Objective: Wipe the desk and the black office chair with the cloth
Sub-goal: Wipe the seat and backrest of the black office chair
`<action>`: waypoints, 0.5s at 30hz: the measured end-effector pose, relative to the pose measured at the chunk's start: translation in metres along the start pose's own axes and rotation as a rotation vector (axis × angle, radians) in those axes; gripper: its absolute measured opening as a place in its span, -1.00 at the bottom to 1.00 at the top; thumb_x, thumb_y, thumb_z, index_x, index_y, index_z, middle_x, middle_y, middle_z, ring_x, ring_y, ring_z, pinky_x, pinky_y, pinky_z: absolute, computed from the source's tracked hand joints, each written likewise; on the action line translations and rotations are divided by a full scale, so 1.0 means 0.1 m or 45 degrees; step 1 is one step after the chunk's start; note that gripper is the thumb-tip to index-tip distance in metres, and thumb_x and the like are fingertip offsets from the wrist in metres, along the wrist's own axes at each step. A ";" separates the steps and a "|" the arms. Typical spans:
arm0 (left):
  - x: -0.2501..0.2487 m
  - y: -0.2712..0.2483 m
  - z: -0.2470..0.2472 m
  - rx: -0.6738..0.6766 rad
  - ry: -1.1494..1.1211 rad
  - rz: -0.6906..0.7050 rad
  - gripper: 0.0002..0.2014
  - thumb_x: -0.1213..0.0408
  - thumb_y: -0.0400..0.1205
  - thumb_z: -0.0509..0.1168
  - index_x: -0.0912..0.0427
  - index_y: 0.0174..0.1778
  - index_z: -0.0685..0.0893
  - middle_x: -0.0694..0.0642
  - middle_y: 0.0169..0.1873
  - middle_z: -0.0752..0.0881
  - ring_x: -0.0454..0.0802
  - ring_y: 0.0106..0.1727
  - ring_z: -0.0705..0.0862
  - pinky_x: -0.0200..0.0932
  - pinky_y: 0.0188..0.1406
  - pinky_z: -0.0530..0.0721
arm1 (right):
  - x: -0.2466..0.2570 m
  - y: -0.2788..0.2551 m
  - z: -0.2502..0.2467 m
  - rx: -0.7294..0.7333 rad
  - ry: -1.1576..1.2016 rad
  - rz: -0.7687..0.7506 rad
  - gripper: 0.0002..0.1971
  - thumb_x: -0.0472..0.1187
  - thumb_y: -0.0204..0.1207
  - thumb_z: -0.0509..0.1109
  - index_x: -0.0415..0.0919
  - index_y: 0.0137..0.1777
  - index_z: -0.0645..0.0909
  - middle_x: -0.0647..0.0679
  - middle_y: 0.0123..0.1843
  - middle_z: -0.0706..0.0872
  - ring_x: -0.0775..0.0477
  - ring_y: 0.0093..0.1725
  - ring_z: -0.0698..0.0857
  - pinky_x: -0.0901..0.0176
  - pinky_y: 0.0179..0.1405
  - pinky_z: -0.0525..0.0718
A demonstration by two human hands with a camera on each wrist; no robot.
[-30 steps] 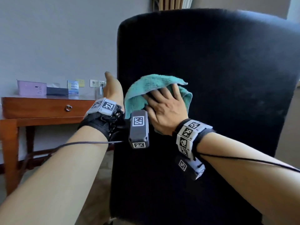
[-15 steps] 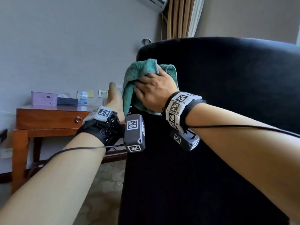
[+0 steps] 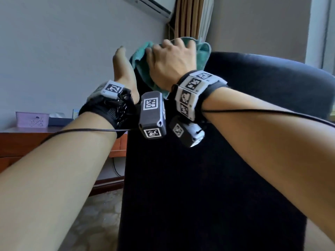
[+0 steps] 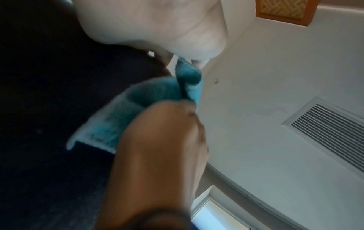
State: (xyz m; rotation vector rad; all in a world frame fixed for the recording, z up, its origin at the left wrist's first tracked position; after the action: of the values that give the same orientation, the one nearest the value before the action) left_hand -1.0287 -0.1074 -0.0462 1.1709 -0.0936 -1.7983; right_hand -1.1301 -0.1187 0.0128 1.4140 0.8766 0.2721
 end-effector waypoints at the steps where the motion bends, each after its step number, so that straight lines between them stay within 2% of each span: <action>1: -0.03 0.00 -0.01 0.009 -0.022 0.030 -0.43 -0.09 0.71 -0.04 0.20 -0.22 0.75 0.21 -0.33 0.81 0.08 -0.29 0.81 -0.19 -0.17 0.71 | 0.14 0.05 0.03 0.050 0.032 -0.065 -0.52 0.10 0.69 -0.11 0.01 0.21 0.63 -0.03 0.28 0.67 -0.22 0.31 0.55 -0.16 0.25 0.32; 2: -0.07 0.00 -0.04 -0.012 -0.030 0.076 -0.40 -0.06 0.73 -0.07 0.19 -0.38 0.69 0.19 -0.45 0.76 0.06 -0.42 0.77 -0.24 -0.31 0.66 | 0.28 0.08 0.07 0.106 0.062 -0.141 -0.54 0.10 0.69 -0.10 0.01 0.23 0.61 -0.01 0.30 0.66 -0.20 0.33 0.54 -0.15 0.25 0.32; 3: -0.10 -0.02 -0.06 -0.014 -0.041 0.112 -0.38 -0.06 0.74 -0.10 0.19 -0.45 0.63 0.17 -0.50 0.73 0.06 -0.45 0.75 -0.24 -0.36 0.63 | 0.37 0.10 0.09 0.144 0.074 -0.205 -0.55 0.10 0.70 -0.10 0.02 0.24 0.60 0.00 0.30 0.65 -0.19 0.33 0.54 -0.13 0.24 0.33; 5: -0.10 -0.04 -0.08 -0.027 -0.017 0.134 -0.40 -0.16 0.73 -0.11 0.19 -0.34 0.60 0.19 -0.37 0.73 0.11 -0.25 0.76 -0.15 -0.24 0.67 | 0.39 0.08 0.10 0.132 0.082 -0.238 -0.54 0.11 0.71 -0.09 0.00 0.22 0.61 0.01 0.27 0.67 -0.17 0.30 0.57 -0.08 0.20 0.36; 7: -0.11 -0.03 -0.07 -0.065 0.056 0.127 -0.36 -0.32 0.64 -0.03 0.18 -0.15 0.68 0.21 -0.16 0.78 0.15 -0.02 0.76 0.02 -0.01 0.70 | 0.19 -0.01 0.05 0.020 0.065 -0.204 -0.54 0.11 0.71 -0.06 -0.06 0.14 0.64 -0.04 0.18 0.71 -0.20 0.22 0.61 -0.06 0.15 0.40; 8: -0.05 0.05 -0.10 -0.079 -0.003 0.077 -0.29 -0.45 0.50 0.07 0.16 0.00 0.73 0.19 -0.01 0.79 0.15 0.10 0.75 0.10 0.13 0.66 | 0.01 -0.05 -0.01 -0.059 0.064 -0.155 -0.53 0.11 0.70 -0.05 -0.09 0.08 0.66 -0.07 0.12 0.73 -0.23 0.16 0.64 -0.07 0.12 0.43; 9: 0.07 0.30 -0.22 -0.144 -0.021 0.027 -0.15 -0.58 0.29 0.19 0.08 0.19 0.72 0.14 0.17 0.75 0.14 0.24 0.70 0.18 0.24 0.59 | -0.21 -0.12 -0.06 -0.122 0.049 -0.090 -0.53 0.10 0.70 -0.04 -0.10 0.05 0.67 -0.10 0.07 0.74 -0.25 0.12 0.65 -0.07 0.09 0.45; 10: 0.16 0.63 -0.39 -0.222 -0.015 0.008 0.03 -0.65 0.05 0.29 -0.08 0.35 0.64 0.05 0.33 0.66 0.11 0.36 0.62 0.23 0.29 0.53 | -0.48 -0.20 -0.11 -0.157 0.008 -0.018 -0.53 0.09 0.70 -0.06 -0.09 0.04 0.67 -0.11 0.05 0.74 -0.27 0.10 0.66 -0.08 0.08 0.46; 11: 0.22 0.90 -0.53 -0.290 0.021 0.014 0.13 -0.66 -0.11 0.34 -0.21 0.41 0.57 -0.02 0.41 0.59 0.09 0.42 0.57 0.24 0.32 0.47 | -0.76 -0.30 -0.15 -0.179 -0.046 0.041 -0.54 0.09 0.70 -0.08 -0.07 0.05 0.65 -0.12 0.05 0.73 -0.27 0.10 0.65 -0.09 0.07 0.47; 12: 0.23 1.06 -0.59 -0.320 0.082 0.041 0.16 -0.63 -0.17 0.37 -0.24 0.42 0.55 -0.04 0.42 0.58 0.09 0.42 0.56 0.24 0.33 0.45 | -1.02 -0.43 -0.20 -0.189 -0.080 0.084 -0.55 0.08 0.71 -0.09 -0.07 0.05 0.63 -0.13 0.04 0.72 -0.28 0.10 0.64 -0.10 0.07 0.46; 13: 0.18 1.00 -0.54 -0.323 0.155 0.065 0.11 -0.56 -0.13 0.41 -0.16 0.39 0.59 -0.01 0.38 0.61 0.09 0.37 0.59 0.21 0.31 0.47 | -1.22 -0.55 -0.26 -0.196 -0.086 0.119 -0.56 0.08 0.72 -0.09 -0.08 0.04 0.60 -0.14 0.04 0.70 -0.28 0.09 0.62 -0.11 0.07 0.46; 14: 0.06 0.74 -0.38 -0.298 0.245 0.110 -0.04 -0.45 -0.01 0.41 -0.03 0.30 0.65 0.03 0.27 0.67 0.10 0.27 0.65 0.15 0.27 0.51 | -1.33 -0.62 -0.29 -0.202 -0.081 0.140 -0.57 0.07 0.73 -0.08 -0.10 0.03 0.59 -0.14 0.04 0.70 -0.28 0.09 0.61 -0.11 0.07 0.45; 15: -0.08 0.35 -0.18 -0.288 0.411 0.208 -0.27 -0.30 0.14 0.36 0.10 0.12 0.70 0.07 0.14 0.71 0.12 0.14 0.67 0.09 0.21 0.54 | -1.35 -0.64 -0.31 -0.206 -0.076 0.151 -0.58 0.07 0.73 -0.08 -0.10 0.03 0.58 -0.14 0.06 0.69 -0.27 0.11 0.60 -0.11 0.09 0.44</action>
State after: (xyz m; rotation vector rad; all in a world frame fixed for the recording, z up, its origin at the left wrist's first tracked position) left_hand -0.9914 -0.1136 -0.0321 1.2357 0.1928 -1.4187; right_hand -1.2620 -0.1949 0.0056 1.3180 0.7072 0.3808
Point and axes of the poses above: each hand's wrist, its own y-axis towards the middle knuckle, its own z-axis out of the palm, x = y × z, the point moved 8 cm from there along y, towards the middle knuckle
